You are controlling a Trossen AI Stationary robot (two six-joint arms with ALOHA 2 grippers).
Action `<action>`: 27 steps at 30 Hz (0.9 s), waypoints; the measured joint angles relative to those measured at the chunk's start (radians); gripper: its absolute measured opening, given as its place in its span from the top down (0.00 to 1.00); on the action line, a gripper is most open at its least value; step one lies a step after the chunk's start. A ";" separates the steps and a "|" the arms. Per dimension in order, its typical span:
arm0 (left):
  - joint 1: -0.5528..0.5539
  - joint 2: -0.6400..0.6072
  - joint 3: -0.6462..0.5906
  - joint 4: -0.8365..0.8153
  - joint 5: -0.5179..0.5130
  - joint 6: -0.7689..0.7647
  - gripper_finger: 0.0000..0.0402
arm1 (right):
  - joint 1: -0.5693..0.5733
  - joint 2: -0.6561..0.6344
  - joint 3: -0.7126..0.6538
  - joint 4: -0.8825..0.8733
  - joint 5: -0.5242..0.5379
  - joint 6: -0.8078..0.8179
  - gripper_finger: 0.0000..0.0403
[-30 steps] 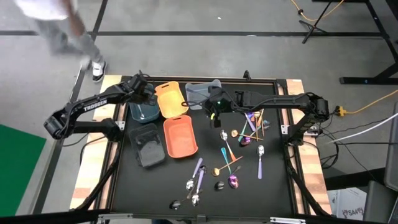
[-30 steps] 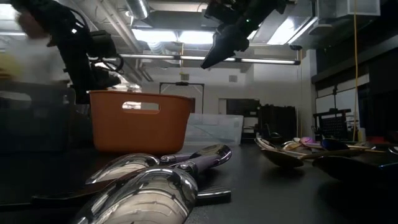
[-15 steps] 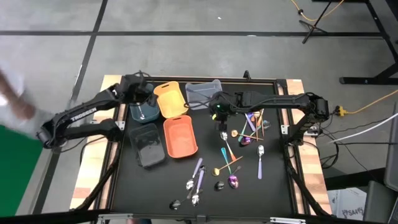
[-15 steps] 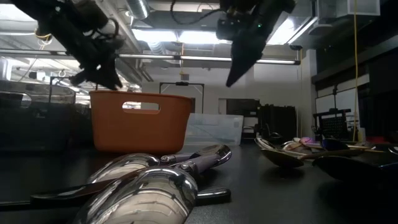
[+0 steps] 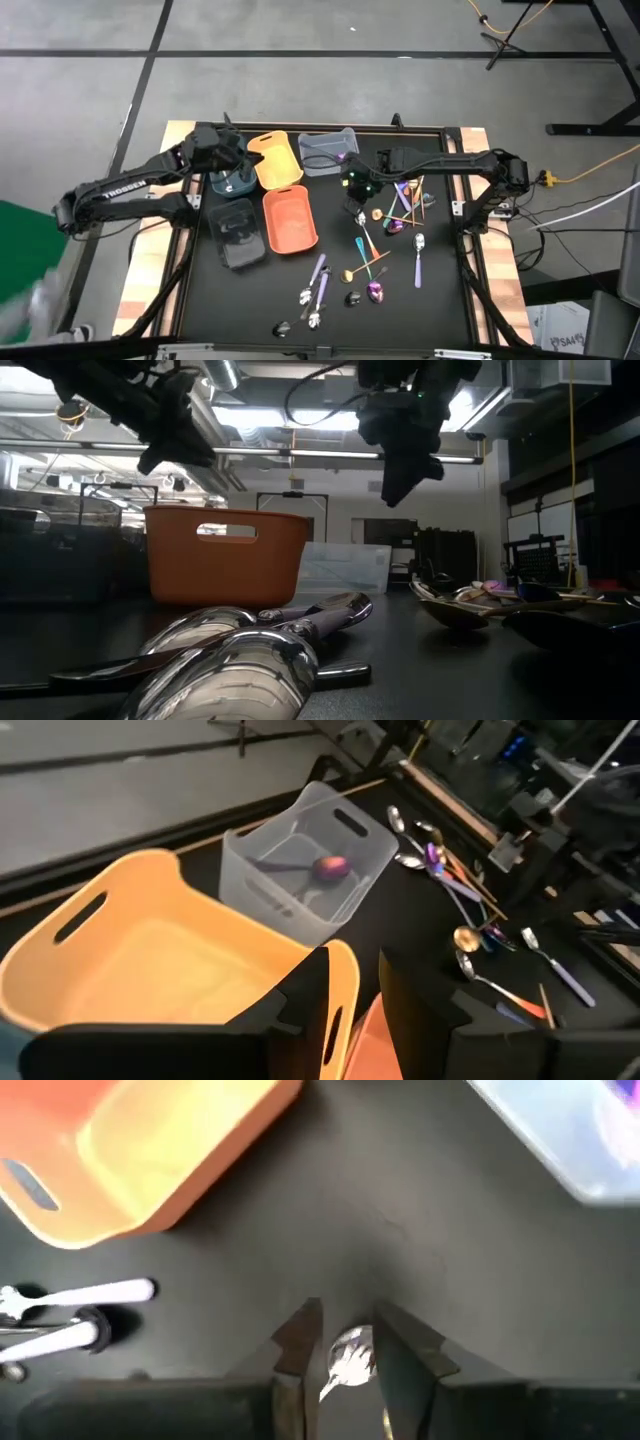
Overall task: Sort silverware by color (type)
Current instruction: Put the orange spoon into the blue bin
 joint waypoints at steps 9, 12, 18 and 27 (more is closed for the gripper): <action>-0.062 0.001 0.000 0.014 -0.010 0.006 0.78 | 0.165 0.002 0.000 -0.034 0.213 0.196 0.80; -0.088 0.001 0.000 0.014 -0.010 0.006 0.78 | 0.213 0.011 0.000 -0.042 0.262 0.294 0.80; -0.131 0.001 0.000 0.012 -0.010 0.021 0.78 | 0.283 0.020 -0.091 -0.007 0.275 0.525 0.80; -0.174 0.001 0.000 0.012 -0.010 0.022 0.79 | 0.328 0.020 -0.309 0.150 0.273 0.706 0.80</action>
